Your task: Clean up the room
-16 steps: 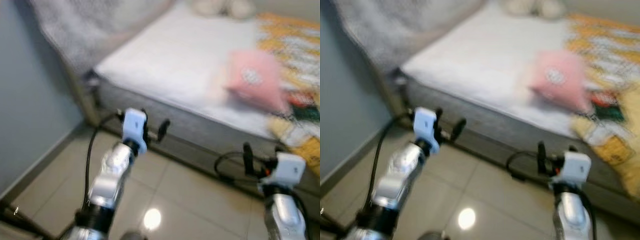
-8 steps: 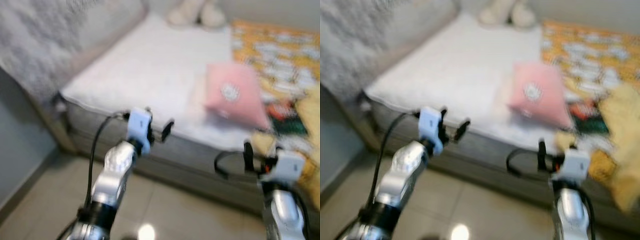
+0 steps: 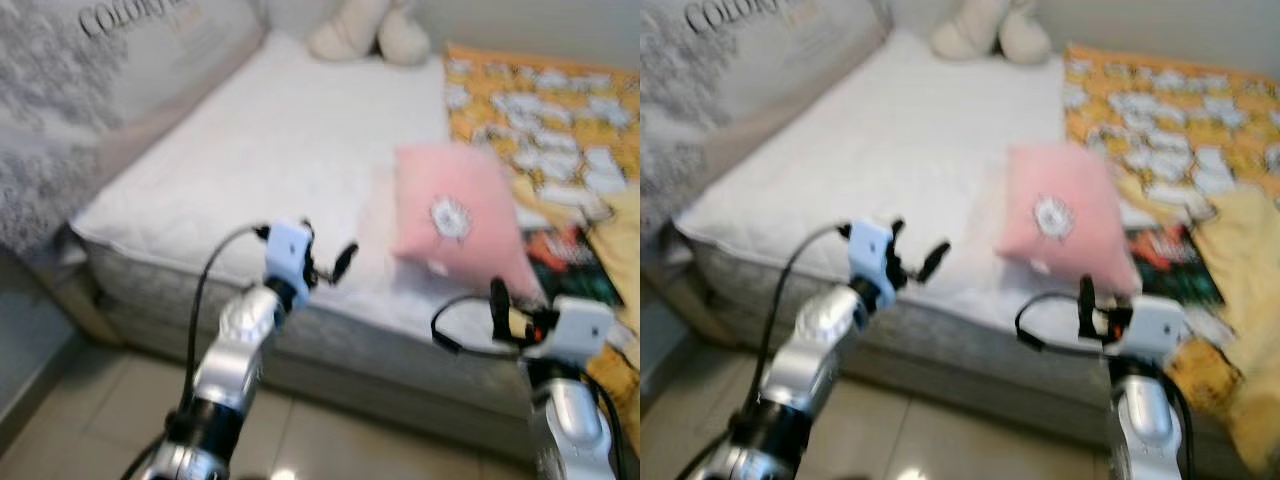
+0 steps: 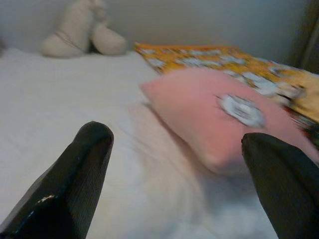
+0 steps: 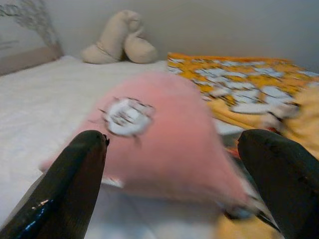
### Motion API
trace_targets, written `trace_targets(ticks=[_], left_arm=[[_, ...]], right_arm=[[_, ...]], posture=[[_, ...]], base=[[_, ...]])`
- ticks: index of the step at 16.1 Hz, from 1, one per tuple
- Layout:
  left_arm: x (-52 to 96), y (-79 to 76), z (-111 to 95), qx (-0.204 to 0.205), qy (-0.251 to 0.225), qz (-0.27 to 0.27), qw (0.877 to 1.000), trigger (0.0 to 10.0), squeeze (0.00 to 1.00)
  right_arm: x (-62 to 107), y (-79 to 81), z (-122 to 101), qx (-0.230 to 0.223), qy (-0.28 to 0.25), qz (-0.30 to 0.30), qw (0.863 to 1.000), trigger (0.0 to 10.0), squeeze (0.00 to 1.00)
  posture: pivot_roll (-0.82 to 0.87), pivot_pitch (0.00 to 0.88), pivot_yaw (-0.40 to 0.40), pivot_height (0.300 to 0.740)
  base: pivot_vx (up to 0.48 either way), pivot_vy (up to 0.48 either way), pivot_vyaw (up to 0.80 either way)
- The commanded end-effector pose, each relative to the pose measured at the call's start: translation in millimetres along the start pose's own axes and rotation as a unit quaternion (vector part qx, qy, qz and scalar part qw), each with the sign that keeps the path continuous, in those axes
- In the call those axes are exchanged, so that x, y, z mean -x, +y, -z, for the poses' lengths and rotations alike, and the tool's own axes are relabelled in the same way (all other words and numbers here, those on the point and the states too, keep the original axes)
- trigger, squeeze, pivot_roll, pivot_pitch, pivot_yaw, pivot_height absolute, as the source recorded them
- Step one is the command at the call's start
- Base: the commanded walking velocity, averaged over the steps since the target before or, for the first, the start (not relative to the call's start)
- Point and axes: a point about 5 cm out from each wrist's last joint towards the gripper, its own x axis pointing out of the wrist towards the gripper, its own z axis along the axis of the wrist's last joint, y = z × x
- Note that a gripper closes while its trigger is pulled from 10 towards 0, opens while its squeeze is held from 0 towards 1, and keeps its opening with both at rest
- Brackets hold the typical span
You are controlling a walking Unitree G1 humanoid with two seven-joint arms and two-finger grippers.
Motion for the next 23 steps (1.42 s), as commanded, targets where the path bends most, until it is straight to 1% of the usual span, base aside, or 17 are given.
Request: trace_targets(ticks=[1,2,3,6,8,12,17,18,19,21,23], left_arm=[[2.4,9.5,2.1,-0.019,0.008,-0.015,1.0,10.0,0.0],[1.9,9.3,2.0,-0.019,0.008,-0.014,1.0,10.0,0.0],[0.8,8.1,2.7,-0.007,0.007,-0.016,1.0,10.0,0.0],[-0.5,5.5,5.8,0.006,0.011,-0.018,1.0,10.0,0.0],[-0.6,4.0,9.2,0.008,0.016,-0.019,1.0,10.0,0.0],[-3.6,2.1,9.0,0.003,0.016,-0.013,1.0,10.0,0.0],[-3.5,1.9,9.7,0.0,0.017,-0.009,1.0,10.0,0.0],[-4.2,2.8,9.6,-0.007,0.018,-0.012,1.0,10.0,0.0],[-4.9,3.3,10.1,-0.005,0.02,-0.014,1.0,10.0,0.0],[-5.3,1.2,5.8,-0.003,0.004,-0.004,1.0,10.0,0.0],[-5.9,-0.4,4.4,-0.006,0.001,0.001,1.0,10.0,0.0]], right_arm=[[-2.7,8.4,-3.9,-0.009,-0.009,-0.01,1.0,10.0,0.0],[-2.7,8.6,-4.4,-0.009,-0.01,-0.01,1.0,10.0,0.0],[-2.7,9.1,-5.5,-0.009,-0.012,-0.009,1.0,10.0,0.0],[-1.5,9.0,-7.3,-0.005,-0.015,-0.009,1.0,10.0,0.0],[-0.2,7.9,-8.1,-0.001,-0.014,-0.011,1.0,10.0,0.0],[-0.7,6.4,-10.3,0.004,-0.014,-0.014,1.0,10.0,0.0],[3.5,9.3,-8.1,0.001,-0.01,-0.013,1.0,10.0,0.0],[4.8,9.0,-7.1,0.0,-0.007,-0.011,1.0,10.0,0.0],[5.0,8.5,-6.9,0.0,-0.006,-0.01,1.0,10.0,0.0],[5.2,8.2,-7.1,0.0,-0.006,-0.009,1.0,10.0,0.0],[5.0,8.3,-7.3,0.001,-0.006,-0.009,1.0,10.0,0.0]], posture=[[0.13,0.0,-0.015,0.74],[0.13,0.0,-0.015,0.74],[0.13,0.0,-0.014,0.74],[0.12,0.0,-0.011,0.74],[0.11,0.0,-0.014,0.74],[0.1,0.0,-0.012,0.74],[0.1,0.0,-0.003,0.74],[0.1,0.002,-0.002,0.74],[0.1,0.002,-0.002,0.74],[0.1,0.002,-0.002,0.74],[0.09,0.001,-0.002,0.74]], base=[[0.0,-0.424,0.0],[0.0,-0.435,0.0],[0.255,-0.405,0.0],[0.285,-0.381,0.0],[0.311,-0.364,0.0],[0.308,-0.364,0.0],[0.31,-0.364,0.0],[0.0,0.0,0.0],[0.0,0.0,0.0],[0.0,0.0,0.0],[0.0,0.0,0.0]])
